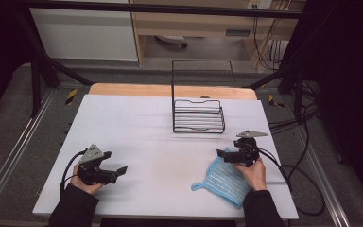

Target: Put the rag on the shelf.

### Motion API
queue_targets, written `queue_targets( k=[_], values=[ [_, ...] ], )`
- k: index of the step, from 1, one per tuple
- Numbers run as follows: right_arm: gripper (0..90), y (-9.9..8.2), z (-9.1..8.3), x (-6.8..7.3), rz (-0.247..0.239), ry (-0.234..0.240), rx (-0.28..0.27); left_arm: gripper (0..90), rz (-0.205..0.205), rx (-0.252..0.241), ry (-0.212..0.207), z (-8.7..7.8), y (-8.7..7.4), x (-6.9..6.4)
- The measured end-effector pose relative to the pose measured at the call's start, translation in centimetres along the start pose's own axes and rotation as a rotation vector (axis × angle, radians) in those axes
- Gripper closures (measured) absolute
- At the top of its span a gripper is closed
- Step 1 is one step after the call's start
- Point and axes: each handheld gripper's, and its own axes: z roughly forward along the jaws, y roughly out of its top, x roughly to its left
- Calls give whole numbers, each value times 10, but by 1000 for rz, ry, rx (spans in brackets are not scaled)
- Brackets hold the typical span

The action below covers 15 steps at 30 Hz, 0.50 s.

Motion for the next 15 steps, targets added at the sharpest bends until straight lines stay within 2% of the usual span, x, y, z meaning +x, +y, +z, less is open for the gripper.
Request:
queue_targets(
  k=[2, 3, 5, 9, 11, 15],
  values=[
    [234, -2, 1, 0, -9, 7, -7, 106, 2, 0, -1, 0, 0, 0],
    [234, -2, 1, 0, -9, 7, -7, 108, 2, 0, -1, 0, 0, 0],
    [353, -6, 3, -1, -14, 2, 13, 109, 2, 4, -3, 1, 0, 0],
    [466, -7, 6, -1, -16, -5, 42, 112, 5, 6, -5, 2, 1, 0],
    [496, -8, 7, -1, -31, -5, 61, 113, 6, 4, -5, 2, 1, 0],
    [539, -8, 10, -1, -28, -10, 77, 115, 6, 5, -7, 3, 2, 0]
  ],
)
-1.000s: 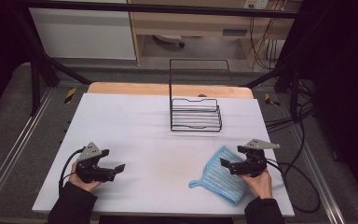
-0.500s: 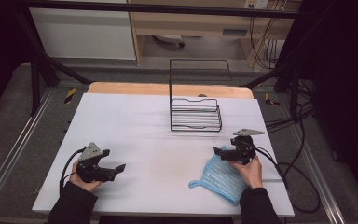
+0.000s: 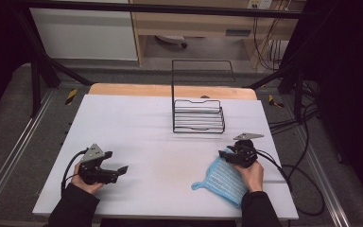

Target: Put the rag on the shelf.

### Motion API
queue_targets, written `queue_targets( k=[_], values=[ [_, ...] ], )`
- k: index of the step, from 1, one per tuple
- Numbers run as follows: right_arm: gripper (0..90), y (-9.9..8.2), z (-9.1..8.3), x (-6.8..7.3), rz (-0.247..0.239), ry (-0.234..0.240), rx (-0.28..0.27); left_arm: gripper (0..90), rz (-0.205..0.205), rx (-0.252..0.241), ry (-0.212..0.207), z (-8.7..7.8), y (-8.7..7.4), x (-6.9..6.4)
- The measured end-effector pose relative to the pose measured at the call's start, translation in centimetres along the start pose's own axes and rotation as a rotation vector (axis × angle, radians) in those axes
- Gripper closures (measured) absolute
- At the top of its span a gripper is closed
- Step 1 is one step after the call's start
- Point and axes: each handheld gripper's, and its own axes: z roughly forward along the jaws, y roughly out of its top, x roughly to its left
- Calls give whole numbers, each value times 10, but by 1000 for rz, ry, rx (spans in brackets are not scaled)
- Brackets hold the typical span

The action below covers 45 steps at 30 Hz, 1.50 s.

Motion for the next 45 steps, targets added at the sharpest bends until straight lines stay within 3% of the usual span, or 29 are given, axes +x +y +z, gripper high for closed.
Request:
queue_targets(
  k=[11, 14, 22, 27, 35, 45],
  values=[
    [625, 0, 1, 0, 31, 9, 26, 120, 4, 8, 0, 1, 0, 0],
    [711, 1, 0, -1, 35, 25, 28, 121, 4, 12, 0, 2, 0, 0],
    [784, 2, -2, 1, 16, 43, 30, 124, 3, 13, 0, 2, 0, 0],
    [786, 4, -4, 3, -11, 62, 17, 126, 3, 13, 1, 2, 0, 0],
    [787, 14, -3, 27, -134, 128, -27, 126, 4, 12, 6, 2, 0, 1],
    [788, 23, 4, 51, -200, 187, -37, 127, 4, 13, 9, 2, 0, 0]
  ],
)
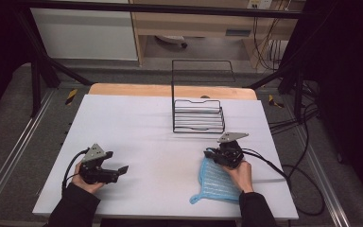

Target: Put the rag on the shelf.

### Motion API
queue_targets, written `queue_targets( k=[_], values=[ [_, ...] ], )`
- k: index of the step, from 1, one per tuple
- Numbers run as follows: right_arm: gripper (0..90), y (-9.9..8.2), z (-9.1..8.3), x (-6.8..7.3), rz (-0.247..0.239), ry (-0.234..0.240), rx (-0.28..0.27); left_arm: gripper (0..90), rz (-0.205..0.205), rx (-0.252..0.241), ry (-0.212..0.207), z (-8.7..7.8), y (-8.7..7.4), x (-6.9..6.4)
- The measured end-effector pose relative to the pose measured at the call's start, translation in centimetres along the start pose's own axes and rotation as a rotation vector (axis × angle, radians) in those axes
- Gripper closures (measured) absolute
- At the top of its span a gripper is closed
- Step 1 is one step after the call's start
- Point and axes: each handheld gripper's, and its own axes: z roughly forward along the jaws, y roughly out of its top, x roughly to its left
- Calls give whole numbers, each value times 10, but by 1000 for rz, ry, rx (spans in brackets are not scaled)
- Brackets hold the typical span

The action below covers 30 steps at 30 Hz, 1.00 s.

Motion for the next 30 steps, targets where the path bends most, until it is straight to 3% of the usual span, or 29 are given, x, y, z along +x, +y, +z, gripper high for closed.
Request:
queue_targets(
  k=[3, 14, 22, 30],
  values=[
    [789, 7, 8, 12, -41, 25, 0, 127, 2, -2, 2, 0, 0, 0],
    [793, 26, 35, 40, -87, 82, 27, 126, 3, -1, 3, -1, 0, 0],
    [793, 51, 64, 67, -141, 128, 49, 127, 2, -2, 2, -1, 0, 1],
    [785, 59, 95, 76, -155, 133, 92, 126, 4, -1, 1, -1, 0, 0]
  ],
)
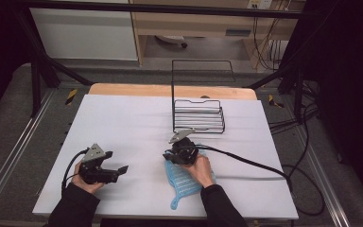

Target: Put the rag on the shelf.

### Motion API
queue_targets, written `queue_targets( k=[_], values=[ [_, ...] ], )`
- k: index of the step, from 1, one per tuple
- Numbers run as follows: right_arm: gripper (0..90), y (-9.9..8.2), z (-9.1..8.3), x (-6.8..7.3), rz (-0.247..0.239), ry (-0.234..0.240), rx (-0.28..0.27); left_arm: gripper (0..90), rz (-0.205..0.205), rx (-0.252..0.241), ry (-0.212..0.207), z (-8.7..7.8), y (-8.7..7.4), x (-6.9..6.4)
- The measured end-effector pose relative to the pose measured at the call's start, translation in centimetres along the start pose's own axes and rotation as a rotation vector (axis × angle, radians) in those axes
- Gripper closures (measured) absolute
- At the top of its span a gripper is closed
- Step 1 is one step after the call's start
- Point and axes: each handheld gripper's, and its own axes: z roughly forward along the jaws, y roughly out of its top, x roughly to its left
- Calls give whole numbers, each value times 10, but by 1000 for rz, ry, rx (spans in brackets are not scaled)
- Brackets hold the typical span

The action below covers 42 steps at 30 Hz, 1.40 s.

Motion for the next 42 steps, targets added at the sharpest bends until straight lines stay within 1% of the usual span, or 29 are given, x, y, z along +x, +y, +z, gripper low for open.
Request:
queue_targets(
  k=[2, 3, 5, 6, 8, 9, 10, 12, 13, 14, 15, 18, 20, 21, 22, 24, 26, 27, 28, 29, 31, 32, 35, 36, 37, 39, 40, 41, 42],
  values=[
    [757, -1, 6, -2, 20, -4, 4, 126, -2, 1, 0, 0, 0, 0],
    [677, -3, 10, -3, 45, -18, -2, 126, -5, 2, -1, 0, 0, 0],
    [566, -2, 10, -4, 65, -13, -16, 126, -7, 3, -2, 0, 0, 0],
    [566, -2, 10, -4, 65, -13, -16, 126, -7, 3, -2, 0, 0, -1],
    [409, 4, 0, -5, 95, -17, -53, 125, -11, 6, -1, 0, 1, -1],
    [409, 4, 0, -5, 95, -17, -53, 124, -11, 6, -1, 0, 1, -1],
    [303, 8, -12, -5, 99, -36, -79, 123, -12, 7, -1, 1, 1, -1],
    [208, 11, -26, -5, 90, -50, -89, 122, -11, 9, 0, 1, 2, -2],
    [208, 11, -26, -5, 90, -50, -89, 122, -14, 9, 1, 1, 2, -3],
    [185, 12, -33, -5, 89, -60, -90, 121, -12, 9, 0, 1, 2, -4],
    [153, 9, -47, -7, 106, -62, -111, 118, -13, 9, 0, 1, 3, -4],
    [108, -2, -67, -14, 140, -73, -131, 111, -13, 7, -4, 2, 5, -9],
    [102, -8, -73, -16, 149, -81, -133, 108, -18, 4, -10, 4, 8, -14],
    [85, -20, -85, -21, 168, -98, -123, 106, -19, 0, -14, 5, 9, -17],
    [85, -20, -85, -21, 168, -98, -123, 103, -15, 1, -17, 6, 11, -19],
    [79, -39, -101, -26, 197, -114, -127, 104, -19, -4, -23, 9, 15, -25],
    [72, -51, -109, -28, 210, -125, -133, 105, -25, -9, -29, 12, 19, -32],
    [72, -57, -112, -27, 215, -133, -131, 106, -30, -6, -35, 17, 23, -41],
    [73, -63, -115, -27, 218, -139, -129, 111, -30, -6, -35, 17, 23, -41],
    [73, -68, -116, -26, 222, -144, -125, 118, -26, -1, -38, 20, 25, -46],
    [76, -78, -118, -24, 235, -148, -119, 129, -18, 14, -53, 26, 28, -57],
    [80, -82, -119, -23, 235, -153, -118, 137, -16, 35, -68, 34, 30, -68],
    [97, -94, -120, -20, 249, -159, -122, 179, -24, 65, -104, 47, 33, -86],
    [103, -97, -121, -18, 255, -159, -122, 199, -35, 72, -109, 51, 34, -92],
    [112, -100, -122, -17, 262, -162, -126, 220, -35, 72, -109, 51, 34, -92],
    [134, -106, -124, -13, 256, -171, -139, 250, -54, 96, -120, 59, 37, -103],
    [157, -109, -126, -11, 253, -183, -141, 263, -63, 116, -130, 67, 38, -113],
    [188, -112, -127, -10, 257, -195, -139, 273, -60, 126, -129, 72, 38, -118],
    [214, -116, -128, -9, 255, -198, -146, 282, -60, 126, -129, 72, 38, -118]
  ],
)
